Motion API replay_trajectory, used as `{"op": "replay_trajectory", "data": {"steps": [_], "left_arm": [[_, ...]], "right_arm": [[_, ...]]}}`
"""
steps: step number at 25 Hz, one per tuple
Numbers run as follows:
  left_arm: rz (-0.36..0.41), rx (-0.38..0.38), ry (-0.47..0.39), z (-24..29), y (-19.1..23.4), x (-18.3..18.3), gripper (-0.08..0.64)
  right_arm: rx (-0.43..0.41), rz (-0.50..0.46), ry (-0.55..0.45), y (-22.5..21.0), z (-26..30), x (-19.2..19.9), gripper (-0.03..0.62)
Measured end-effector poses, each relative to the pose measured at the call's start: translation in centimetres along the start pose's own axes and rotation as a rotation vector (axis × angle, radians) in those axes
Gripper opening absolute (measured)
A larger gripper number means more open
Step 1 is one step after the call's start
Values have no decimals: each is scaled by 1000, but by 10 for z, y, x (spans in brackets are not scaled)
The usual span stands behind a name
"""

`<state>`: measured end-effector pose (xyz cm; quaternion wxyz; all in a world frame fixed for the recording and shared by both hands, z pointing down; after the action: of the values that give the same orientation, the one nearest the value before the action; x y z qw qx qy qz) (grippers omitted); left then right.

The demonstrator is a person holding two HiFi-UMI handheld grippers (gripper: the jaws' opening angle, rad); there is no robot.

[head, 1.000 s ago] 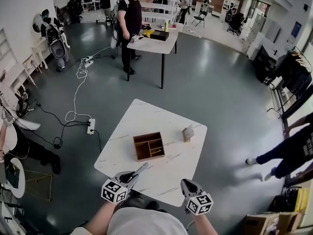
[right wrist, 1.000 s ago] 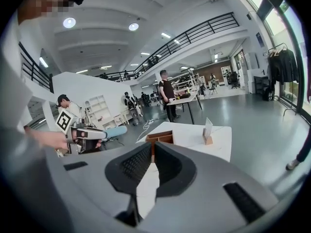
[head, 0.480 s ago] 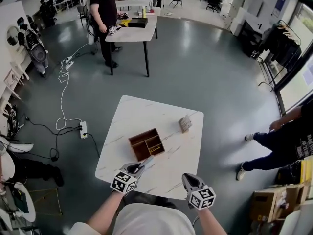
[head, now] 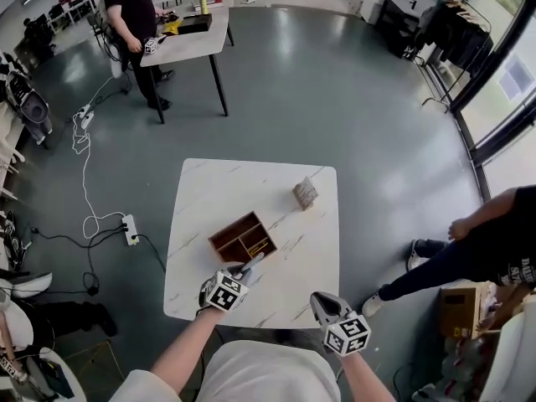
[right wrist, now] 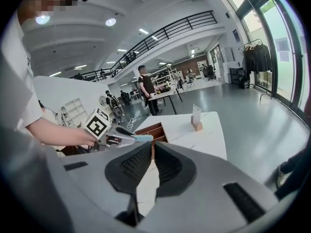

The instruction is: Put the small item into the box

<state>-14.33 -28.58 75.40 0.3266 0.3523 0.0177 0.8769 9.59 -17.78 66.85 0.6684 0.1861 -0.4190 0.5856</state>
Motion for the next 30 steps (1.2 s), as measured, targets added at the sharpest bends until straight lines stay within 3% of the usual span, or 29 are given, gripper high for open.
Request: {"op": "replay_trajectory", "data": {"steps": [8,15,22,30], "left_arm": [[42,17,189,42,21,-8,75],[166,12,359,65,24,-12,75],[203,19,349,78,25,-15,79],[167,36,294,77,18,-12,106]], "right_arm": [[62,103,8,2,2,10,35],[90,152,11,2,6,19,35],[113,170,7,3,5,23,35],[119,172,18,0,-5,30,35]]}}
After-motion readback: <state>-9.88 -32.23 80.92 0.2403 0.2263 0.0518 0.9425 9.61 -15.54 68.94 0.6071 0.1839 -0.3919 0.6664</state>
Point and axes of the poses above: the fingertips, and each gripper's own axes: z forward along the fingers, y to its left, x out of its underside, the point moved 6 cm from there along -z, backward along the fingers, and after that the axes turned 11 degrees about x, right-handed, at the moved point
